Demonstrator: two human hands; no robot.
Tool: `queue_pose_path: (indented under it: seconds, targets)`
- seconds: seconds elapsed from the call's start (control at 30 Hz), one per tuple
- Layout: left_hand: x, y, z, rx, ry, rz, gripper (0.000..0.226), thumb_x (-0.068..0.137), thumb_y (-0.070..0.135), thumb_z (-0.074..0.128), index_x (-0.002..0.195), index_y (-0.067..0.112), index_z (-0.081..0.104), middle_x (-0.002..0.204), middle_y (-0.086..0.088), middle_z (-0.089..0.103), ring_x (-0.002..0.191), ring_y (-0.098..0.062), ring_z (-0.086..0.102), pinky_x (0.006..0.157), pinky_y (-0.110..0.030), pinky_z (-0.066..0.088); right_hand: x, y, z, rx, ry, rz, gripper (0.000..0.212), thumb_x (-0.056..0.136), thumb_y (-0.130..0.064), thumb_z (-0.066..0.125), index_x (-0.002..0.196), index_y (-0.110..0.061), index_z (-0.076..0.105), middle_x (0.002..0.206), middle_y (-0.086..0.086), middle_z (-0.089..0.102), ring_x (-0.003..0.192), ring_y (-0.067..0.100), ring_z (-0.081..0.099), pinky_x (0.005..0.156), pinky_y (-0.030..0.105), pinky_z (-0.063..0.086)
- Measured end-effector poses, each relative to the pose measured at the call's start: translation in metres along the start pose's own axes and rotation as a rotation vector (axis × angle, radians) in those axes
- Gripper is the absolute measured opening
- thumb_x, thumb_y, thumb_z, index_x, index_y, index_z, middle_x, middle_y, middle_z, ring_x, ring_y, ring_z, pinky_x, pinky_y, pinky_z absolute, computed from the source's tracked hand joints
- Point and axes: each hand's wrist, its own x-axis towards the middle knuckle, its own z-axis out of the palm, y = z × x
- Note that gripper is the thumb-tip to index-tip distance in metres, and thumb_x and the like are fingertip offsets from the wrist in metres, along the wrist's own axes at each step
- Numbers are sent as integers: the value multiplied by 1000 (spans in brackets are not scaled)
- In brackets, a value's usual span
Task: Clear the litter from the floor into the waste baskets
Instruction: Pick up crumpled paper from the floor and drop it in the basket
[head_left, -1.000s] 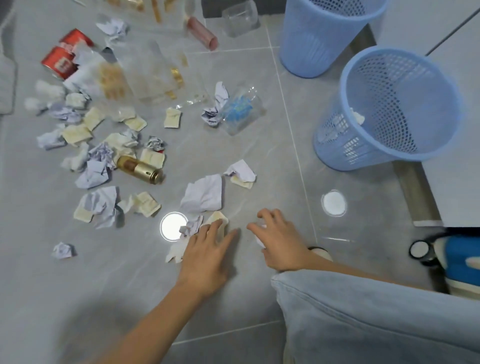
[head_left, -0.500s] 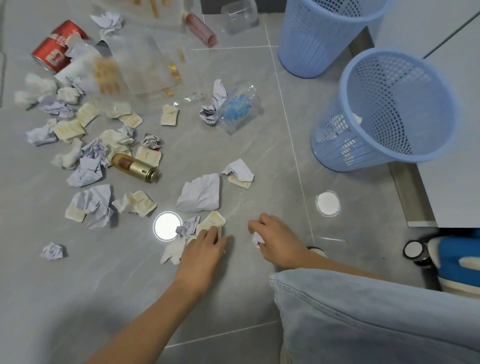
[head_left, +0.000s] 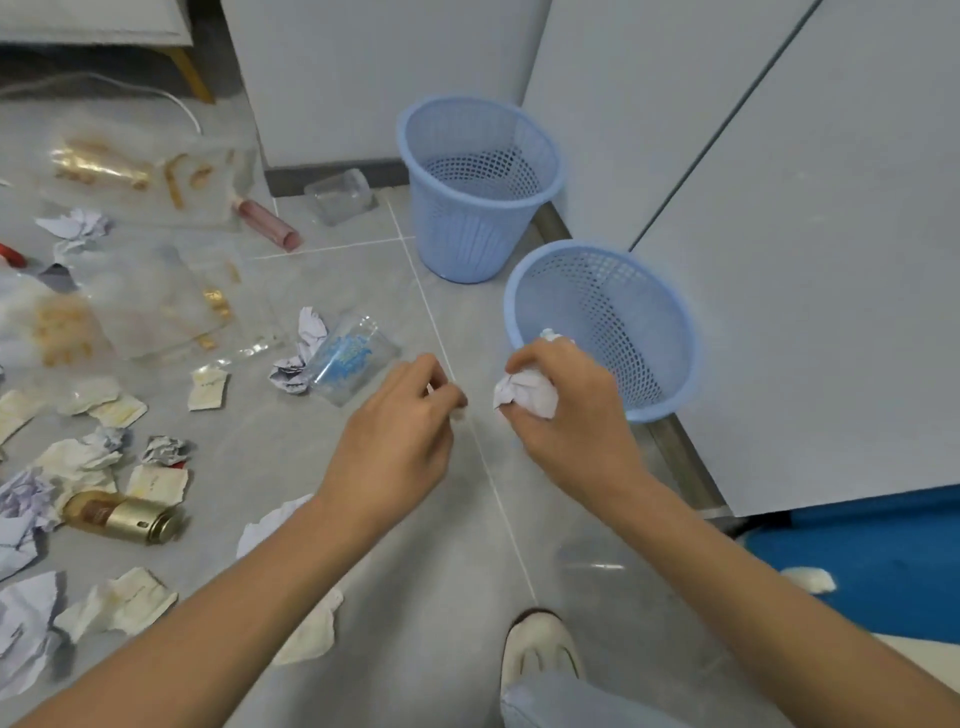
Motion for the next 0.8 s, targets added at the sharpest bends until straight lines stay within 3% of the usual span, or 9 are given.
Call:
queue_pose_path:
  seconds: [0.13, 0.23, 0.3, 0.37, 0.43, 0.53, 0.6, 0.7, 0.8]
  targets:
    - [78, 32, -5, -7, 77, 130, 19, 80, -1, 65, 95, 11, 69, 99, -4, 55, 90, -28, 56, 55, -45, 51, 40, 29, -50, -17, 150, 97, 28, 77, -10, 79, 98, -20, 65, 95, -6, 65, 88, 15, 61, 78, 33, 50]
    - [128, 60, 6, -6, 94, 192, 13, 83, 0, 65, 91, 9, 70, 98, -8, 56, 88, -30, 57, 55, -46, 51, 60, 58, -71, -53, 196, 195, 33, 74, -12, 79, 99, -26, 62, 98, -6, 64, 89, 14, 60, 77, 29, 48]
    - [150, 74, 19, -14, 24, 190, 17, 87, 10, 65, 103, 12, 71, 107, -7, 56, 98, -29, 56, 68, -49, 54, 68, 78, -76, -116, 161, 262, 38, 73, -17, 81, 103, -29, 61, 104, -1, 60, 95, 18, 60, 78, 26, 42]
    - [160, 79, 24, 23, -119, 124, 39, 88, 29, 69, 126, 19, 65, 122, -5, 51, 113, -26, 52, 84, -47, 54, 69, 91, -76, -200, 52, 325, 52, 72, -28, 87, 117, -30, 62, 114, 3, 54, 108, 23, 55, 87, 28, 42]
    - [154, 75, 22, 66, -159, 93, 52, 89, 40, 70, 136, 23, 58, 128, -3, 49, 119, -25, 50, 87, -44, 54, 63, 96, -72, -270, -27, 361, 62, 72, -31, 87, 128, -30, 60, 122, 6, 49, 119, 28, 45, 98, 33, 42]
    - [120, 50, 9, 76, -88, 96, 38, 91, 38, 65, 127, 24, 60, 119, -1, 53, 112, -23, 52, 77, -42, 52, 47, 84, -62, -252, 91, 221, 47, 77, -19, 77, 123, -23, 64, 120, 4, 51, 116, 29, 46, 99, 44, 46]
    - [85, 23, 0, 44, -70, 50, 30, 92, 34, 64, 119, 23, 63, 112, 0, 56, 109, -24, 54, 75, -43, 52, 33, 65, -45, -192, 131, 82, 36, 78, -16, 71, 114, -18, 67, 113, 5, 55, 107, 29, 52, 92, 42, 48]
    - [28, -14, -10, -24, -34, 3, 26, 92, 24, 63, 118, 21, 66, 109, 0, 58, 107, -23, 56, 75, -44, 54, 12, 30, -10, -162, 76, -51, 32, 79, -12, 71, 110, -14, 67, 107, 5, 55, 101, 27, 53, 85, 38, 47]
    - [-23, -38, -14, -28, 21, -75, 24, 93, 21, 62, 117, 23, 66, 110, 4, 58, 105, -20, 57, 71, -38, 52, -14, -2, 20, -110, -6, -137, 33, 81, -8, 71, 112, -14, 66, 109, 1, 54, 103, 23, 52, 87, 33, 45]
